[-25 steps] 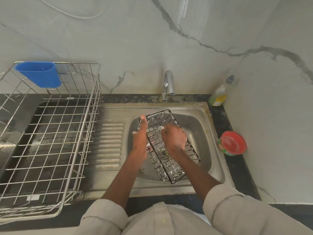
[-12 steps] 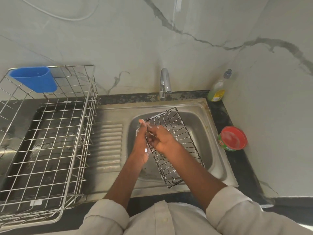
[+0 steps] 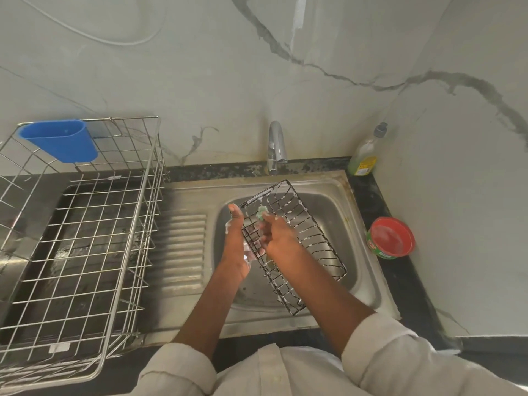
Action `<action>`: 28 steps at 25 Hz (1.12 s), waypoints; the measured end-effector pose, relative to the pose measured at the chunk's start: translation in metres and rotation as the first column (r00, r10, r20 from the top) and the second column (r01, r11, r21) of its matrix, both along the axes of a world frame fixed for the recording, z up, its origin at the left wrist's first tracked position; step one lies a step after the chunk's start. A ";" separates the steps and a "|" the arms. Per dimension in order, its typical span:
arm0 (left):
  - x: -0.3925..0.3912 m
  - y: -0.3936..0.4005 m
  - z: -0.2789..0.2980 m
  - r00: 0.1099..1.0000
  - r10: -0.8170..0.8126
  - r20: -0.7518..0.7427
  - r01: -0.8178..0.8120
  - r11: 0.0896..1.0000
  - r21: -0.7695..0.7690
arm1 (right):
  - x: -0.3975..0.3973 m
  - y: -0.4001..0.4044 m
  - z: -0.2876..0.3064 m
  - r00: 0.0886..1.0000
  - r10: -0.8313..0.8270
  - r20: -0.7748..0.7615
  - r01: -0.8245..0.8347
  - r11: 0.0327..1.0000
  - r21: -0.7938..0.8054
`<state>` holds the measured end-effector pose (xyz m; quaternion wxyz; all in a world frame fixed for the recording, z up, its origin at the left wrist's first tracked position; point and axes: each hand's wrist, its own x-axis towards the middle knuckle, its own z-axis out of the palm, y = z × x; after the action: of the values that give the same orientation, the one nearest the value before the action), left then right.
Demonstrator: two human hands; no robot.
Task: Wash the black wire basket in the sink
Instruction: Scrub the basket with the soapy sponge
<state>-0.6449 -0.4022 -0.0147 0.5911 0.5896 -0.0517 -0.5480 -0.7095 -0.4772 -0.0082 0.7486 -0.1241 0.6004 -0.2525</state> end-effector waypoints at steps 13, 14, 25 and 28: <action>-0.018 0.008 0.001 0.999 0.009 0.035 -0.012 0.997 0.082 | -0.004 -0.036 -0.020 0.950 -0.259 0.172 0.269 0.962 -0.036; -0.018 0.009 0.004 0.999 0.017 0.036 -0.020 0.996 0.088 | -0.003 -0.036 -0.009 0.868 -0.425 0.256 0.426 0.903 0.056; -0.006 0.006 0.024 0.992 0.118 0.032 -0.118 0.993 0.002 | -0.030 -0.032 -0.011 0.208 -0.281 -0.937 -0.954 0.152 -0.258; -0.012 0.000 0.032 0.993 0.118 -0.004 -0.118 0.993 0.017 | -0.025 -0.040 -0.013 0.183 -0.363 -0.913 -0.968 0.097 -0.233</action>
<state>-0.6567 -0.4018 0.0175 0.6175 0.5953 -0.0107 -0.5140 -0.7348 -0.5174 -0.0213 0.0332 -0.8338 0.5213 -0.1788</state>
